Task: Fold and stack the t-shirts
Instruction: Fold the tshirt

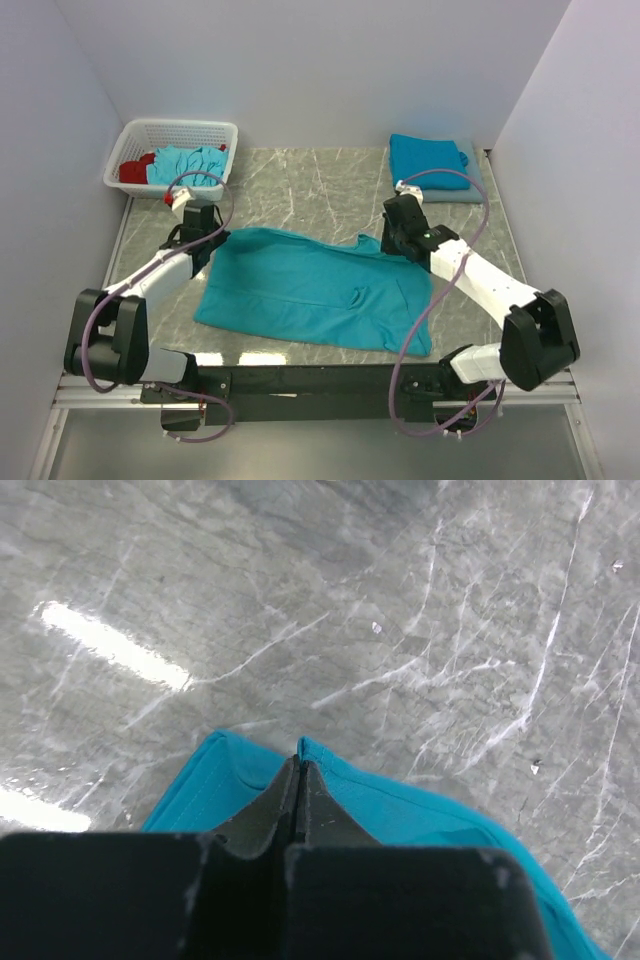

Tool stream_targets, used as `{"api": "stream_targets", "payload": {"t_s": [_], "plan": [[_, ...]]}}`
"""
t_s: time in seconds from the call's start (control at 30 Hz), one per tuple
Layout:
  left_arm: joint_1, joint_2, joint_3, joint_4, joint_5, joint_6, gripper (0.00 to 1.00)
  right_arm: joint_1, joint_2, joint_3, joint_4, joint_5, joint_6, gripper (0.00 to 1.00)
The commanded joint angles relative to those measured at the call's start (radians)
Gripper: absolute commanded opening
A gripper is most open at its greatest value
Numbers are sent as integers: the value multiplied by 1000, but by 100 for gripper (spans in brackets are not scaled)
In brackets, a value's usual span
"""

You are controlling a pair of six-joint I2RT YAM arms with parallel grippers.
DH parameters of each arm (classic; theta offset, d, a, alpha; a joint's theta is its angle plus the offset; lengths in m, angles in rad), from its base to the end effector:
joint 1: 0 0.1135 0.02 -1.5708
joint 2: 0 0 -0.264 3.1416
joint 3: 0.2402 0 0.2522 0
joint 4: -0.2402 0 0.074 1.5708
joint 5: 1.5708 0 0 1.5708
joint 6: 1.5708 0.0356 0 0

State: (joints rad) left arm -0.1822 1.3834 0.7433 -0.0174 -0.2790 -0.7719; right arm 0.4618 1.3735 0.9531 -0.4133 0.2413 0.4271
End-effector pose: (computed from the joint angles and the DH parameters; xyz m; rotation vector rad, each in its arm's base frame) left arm 0.2858 -0.0427 0.2086 -0.7854 2.0632 -0.2221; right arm 0.2628 0.1213 0.2468 0.0700 2.3762 0.1344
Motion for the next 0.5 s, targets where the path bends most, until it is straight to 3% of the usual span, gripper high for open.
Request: {"api": "stream_targets", "payload": {"t_s": [0.0,0.47], "plan": [[0,-58,-42,56,-35,-13,1,15,-89,-40,-5,10,18,0],[0,-259,-251,122,-66,-89,1,104,-277,-174,-108,-82,52,0]]}}
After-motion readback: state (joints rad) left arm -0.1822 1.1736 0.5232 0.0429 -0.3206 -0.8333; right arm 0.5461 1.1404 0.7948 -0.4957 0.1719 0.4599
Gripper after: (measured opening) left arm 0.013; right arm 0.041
